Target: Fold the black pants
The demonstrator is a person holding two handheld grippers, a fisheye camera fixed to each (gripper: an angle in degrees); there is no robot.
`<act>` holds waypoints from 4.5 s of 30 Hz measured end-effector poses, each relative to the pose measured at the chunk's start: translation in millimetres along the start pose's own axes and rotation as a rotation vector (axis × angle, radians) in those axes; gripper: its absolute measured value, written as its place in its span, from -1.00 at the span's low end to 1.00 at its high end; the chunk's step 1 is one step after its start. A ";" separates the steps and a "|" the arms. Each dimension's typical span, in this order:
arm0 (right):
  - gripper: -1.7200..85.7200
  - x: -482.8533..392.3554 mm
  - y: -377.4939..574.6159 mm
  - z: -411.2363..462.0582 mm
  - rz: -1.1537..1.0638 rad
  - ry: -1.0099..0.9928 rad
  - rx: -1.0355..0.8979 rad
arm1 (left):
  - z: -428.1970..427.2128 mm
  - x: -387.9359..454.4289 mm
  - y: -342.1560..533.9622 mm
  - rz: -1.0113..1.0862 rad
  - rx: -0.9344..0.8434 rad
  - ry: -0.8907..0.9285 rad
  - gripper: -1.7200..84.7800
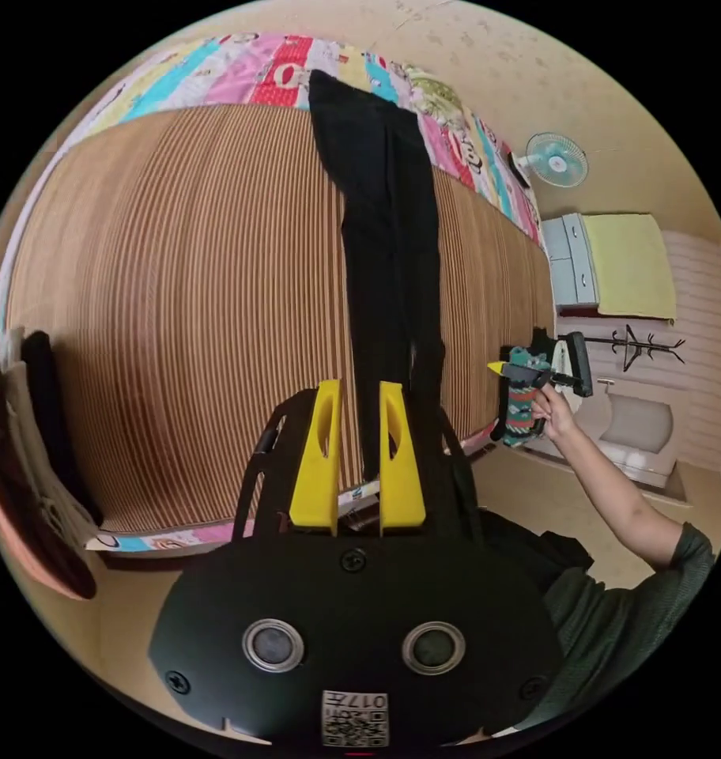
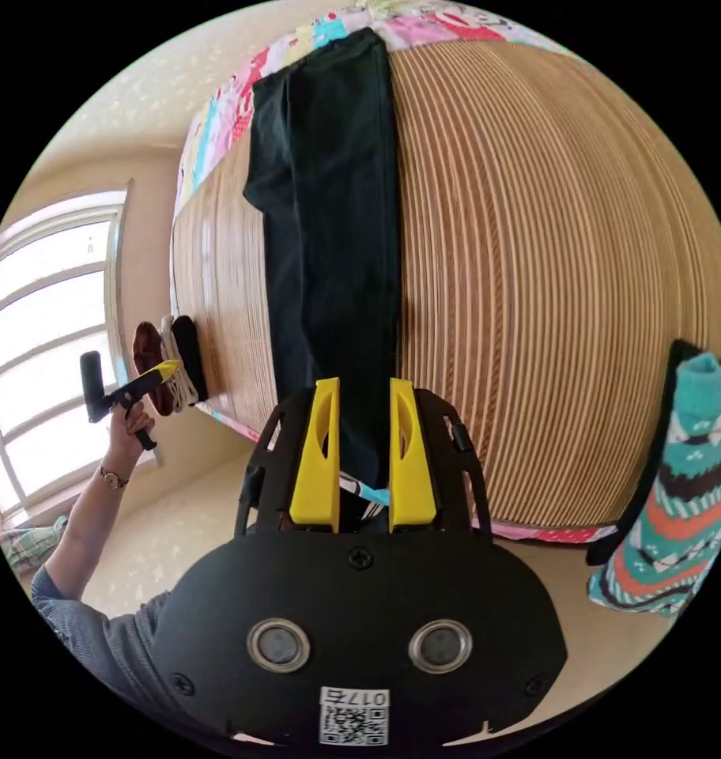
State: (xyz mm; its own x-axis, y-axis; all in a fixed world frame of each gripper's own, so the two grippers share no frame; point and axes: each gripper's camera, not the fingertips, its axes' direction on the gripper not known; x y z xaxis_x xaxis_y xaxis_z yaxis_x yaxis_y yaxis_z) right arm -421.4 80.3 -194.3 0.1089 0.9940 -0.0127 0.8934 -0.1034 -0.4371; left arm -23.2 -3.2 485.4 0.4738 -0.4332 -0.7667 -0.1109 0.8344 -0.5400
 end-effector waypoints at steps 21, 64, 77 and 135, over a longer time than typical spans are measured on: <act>-0.90 185.9 60.0 -106.4 0.076 -0.508 -0.069 | -58.8 -41.7 114.4 -0.016 0.078 0.061 -0.97; -0.92 305.2 137.1 -368.5 -0.024 -0.442 -0.314 | -167.7 -150.8 229.5 -0.042 -0.207 0.251 -0.98; -0.91 289.1 146.0 -351.3 -0.171 -0.237 -0.457 | -116.3 -224.7 333.1 -0.528 -0.237 0.433 -0.93; -0.89 285.9 -459.3 -344.8 0.146 -0.270 0.431 | -100.3 -34.3 304.1 -0.163 0.212 0.335 -0.98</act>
State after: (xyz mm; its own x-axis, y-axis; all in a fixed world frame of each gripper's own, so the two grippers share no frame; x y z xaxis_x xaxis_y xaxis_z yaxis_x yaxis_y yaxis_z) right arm -650.4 399.5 313.0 0.0517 0.9503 -0.3071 0.6111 -0.2733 -0.7429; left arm -160.9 231.2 312.7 0.1566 -0.6231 -0.7663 0.1405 0.7820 -0.6072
